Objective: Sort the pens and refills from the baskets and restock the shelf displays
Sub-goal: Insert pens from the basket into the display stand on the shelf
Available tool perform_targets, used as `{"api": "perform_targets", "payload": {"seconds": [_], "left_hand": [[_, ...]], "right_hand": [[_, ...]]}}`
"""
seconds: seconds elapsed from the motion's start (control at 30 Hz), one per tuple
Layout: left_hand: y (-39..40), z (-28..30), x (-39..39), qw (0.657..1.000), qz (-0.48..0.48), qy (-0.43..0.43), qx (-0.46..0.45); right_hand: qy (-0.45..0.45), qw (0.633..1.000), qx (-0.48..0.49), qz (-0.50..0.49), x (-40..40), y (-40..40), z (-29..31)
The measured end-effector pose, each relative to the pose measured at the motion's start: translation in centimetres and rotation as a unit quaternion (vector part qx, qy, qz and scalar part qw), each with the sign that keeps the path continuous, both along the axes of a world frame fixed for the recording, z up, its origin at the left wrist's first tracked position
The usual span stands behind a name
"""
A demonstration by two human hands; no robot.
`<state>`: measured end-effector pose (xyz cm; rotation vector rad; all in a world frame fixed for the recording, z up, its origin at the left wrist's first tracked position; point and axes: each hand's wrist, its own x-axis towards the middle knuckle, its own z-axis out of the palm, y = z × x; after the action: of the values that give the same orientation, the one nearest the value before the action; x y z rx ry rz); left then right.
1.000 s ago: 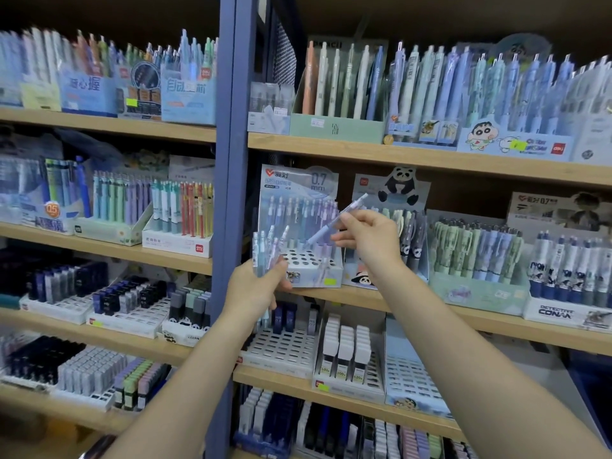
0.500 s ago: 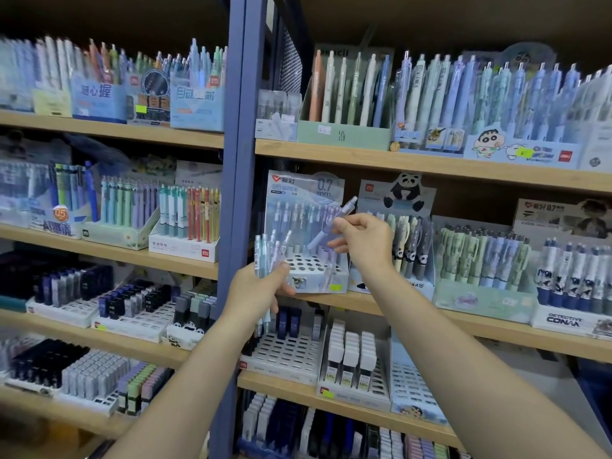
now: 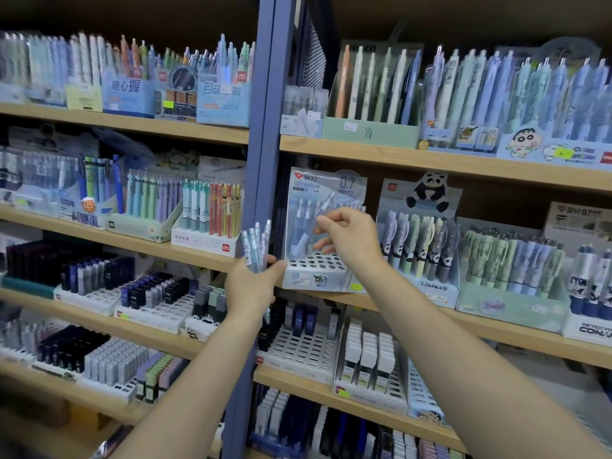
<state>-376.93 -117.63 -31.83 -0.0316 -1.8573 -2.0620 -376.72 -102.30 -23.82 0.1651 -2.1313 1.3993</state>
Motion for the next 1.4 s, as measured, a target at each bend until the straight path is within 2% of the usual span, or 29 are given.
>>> {"api": "perform_targets", "payload": {"seconds": [0.27, 0.43, 0.87, 1.07, 1.13, 1.2, 1.3, 1.4], "left_hand": [[0.0, -0.1, 0.1, 1.000, -0.027, 0.012, 0.006], [0.1, -0.5, -0.1, 0.999, -0.039, 0.001, 0.009], [0.3, -0.8, -0.6, 0.999, -0.048, -0.004, 0.014], [-0.1, -0.7, -0.6, 0.999, -0.052, -0.002, 0.004], [-0.2, -0.5, -0.4, 0.999, -0.051, 0.005, 0.000], [-0.4, -0.1, -0.1, 0.997, -0.070, 0.022, 0.003], [-0.3, 0.5, 0.6, 0.989, -0.134, 0.059, -0.021], [0.3, 0.9, 1.6, 0.979, -0.188, 0.067, -0.036]], "right_hand": [[0.011, 0.997, 0.063, -0.031, 0.5, 0.4, 1.2], [0.012, 0.999, 0.050, -0.011, 0.5, 0.0, 1.2], [-0.021, 0.989, 0.141, -0.025, -1.4, -1.9, -0.1], [-0.028, 0.978, 0.198, -0.060, -2.4, -1.5, -1.2], [-0.012, 0.983, 0.177, -0.053, -1.8, -1.3, -1.4], [-0.014, 0.992, 0.126, 0.000, -0.7, -1.3, -1.2], [-0.068, 0.991, 0.049, 0.108, 1.2, -1.4, -0.7], [-0.085, 0.986, 0.039, 0.140, 1.9, -0.8, -0.5]]}}
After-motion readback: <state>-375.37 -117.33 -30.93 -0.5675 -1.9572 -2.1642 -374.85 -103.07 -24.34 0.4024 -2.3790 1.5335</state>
